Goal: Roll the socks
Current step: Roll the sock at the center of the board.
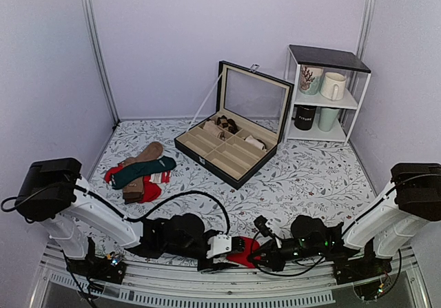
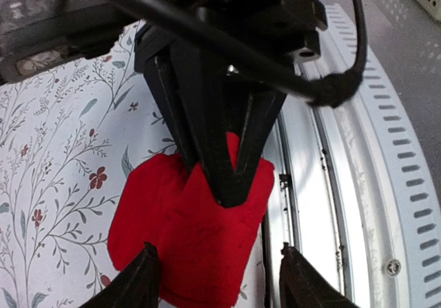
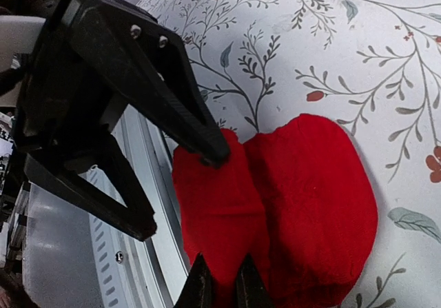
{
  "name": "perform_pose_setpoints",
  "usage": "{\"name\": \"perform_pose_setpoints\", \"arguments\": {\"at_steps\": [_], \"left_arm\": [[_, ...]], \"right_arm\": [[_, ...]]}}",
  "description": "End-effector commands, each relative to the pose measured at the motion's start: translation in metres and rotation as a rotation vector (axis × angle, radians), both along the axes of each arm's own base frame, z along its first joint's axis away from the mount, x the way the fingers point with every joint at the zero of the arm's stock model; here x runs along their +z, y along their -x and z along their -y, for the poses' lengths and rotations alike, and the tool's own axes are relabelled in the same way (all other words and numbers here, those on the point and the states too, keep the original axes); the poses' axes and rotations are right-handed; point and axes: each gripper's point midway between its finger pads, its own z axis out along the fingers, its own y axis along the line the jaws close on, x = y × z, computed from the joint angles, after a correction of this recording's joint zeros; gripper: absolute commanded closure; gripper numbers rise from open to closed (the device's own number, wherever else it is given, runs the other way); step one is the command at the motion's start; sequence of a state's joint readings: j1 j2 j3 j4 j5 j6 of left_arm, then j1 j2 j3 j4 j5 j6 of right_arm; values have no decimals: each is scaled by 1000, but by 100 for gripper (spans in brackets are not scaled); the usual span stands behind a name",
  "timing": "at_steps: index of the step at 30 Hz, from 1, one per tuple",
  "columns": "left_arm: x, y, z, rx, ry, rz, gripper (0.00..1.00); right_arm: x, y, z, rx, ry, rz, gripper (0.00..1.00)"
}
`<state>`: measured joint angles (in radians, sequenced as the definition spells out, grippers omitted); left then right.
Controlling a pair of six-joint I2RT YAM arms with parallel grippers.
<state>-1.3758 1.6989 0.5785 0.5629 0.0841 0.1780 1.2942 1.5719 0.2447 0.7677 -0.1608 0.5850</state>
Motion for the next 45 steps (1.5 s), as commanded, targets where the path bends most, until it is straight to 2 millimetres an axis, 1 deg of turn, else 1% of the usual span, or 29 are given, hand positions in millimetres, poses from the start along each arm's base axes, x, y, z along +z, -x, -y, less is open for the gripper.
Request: {"name": "perform_pose_setpoints", "arguments": {"at_steps": [1, 4, 8, 10, 12, 13, 17, 19, 22, 23, 24, 26, 28, 30, 32, 35, 37, 41, 42, 45], "left_arm": [[-3, 2, 7, -20, 17, 47, 41], [-14, 1, 6, -15, -17, 37, 43], [-28, 0, 6, -1, -66, 19, 54], [-33, 1, 5, -2, -86, 8, 66], [-35, 4, 4, -12, -93, -6, 82], [-34, 5, 3, -17, -93, -14, 87], [-32, 11, 4, -38, -95, -41, 100], [-34, 13, 5, -39, -115, -66, 100], [-45, 15, 0, -18, -182, -118, 100], [-51, 14, -3, -4, -210, -138, 100], [-56, 14, -5, 7, -239, -163, 100], [-69, 17, -12, 22, -292, -219, 100], [-78, 20, -19, 34, -325, -265, 100], [-86, 21, -26, 47, -353, -301, 100], [-92, 22, -31, 61, -369, -333, 100], [-96, 21, -36, 77, -380, -366, 100], [-99, 21, -39, 78, -381, -389, 100], [-102, 18, -42, 87, -381, -416, 100], [-103, 17, -43, 88, -386, -419, 100], [-103, 18, -42, 78, -389, -428, 100]], "right_arm": [[-77, 34, 59, 50, 331, -195, 100], [-77, 35, 60, 49, 329, -200, 100], [-76, 34, 59, 48, 325, -203, 100], [-77, 34, 60, 47, 327, -207, 100], [-78, 33, 61, 45, 330, -209, 100], [-79, 33, 61, 43, 333, -212, 100], [-79, 32, 58, 46, 333, -217, 100], [-77, 30, 55, 40, 329, -208, 97], [-68, 18, 49, 24, 330, -144, 82], [-63, 14, 47, 24, 330, -104, 73], [-54, 6, 44, 8, 321, -60, 66], [-38, -10, 39, -21, 298, 39, 60], [-11, -27, 34, -59, 245, 164, 58], [11, -37, 33, -66, 199, 287, 56], [28, -36, 32, -53, 158, 410, 52], [46, -19, 25, 31, 111, 584, 48], [48, -7, 20, 92, 97, 638, 47], [36, 5, 14, 155, 134, 646, 47], [34, 6, 12, 160, 147, 648, 47], [19, 1, 12, 149, 229, 653, 47]]}}
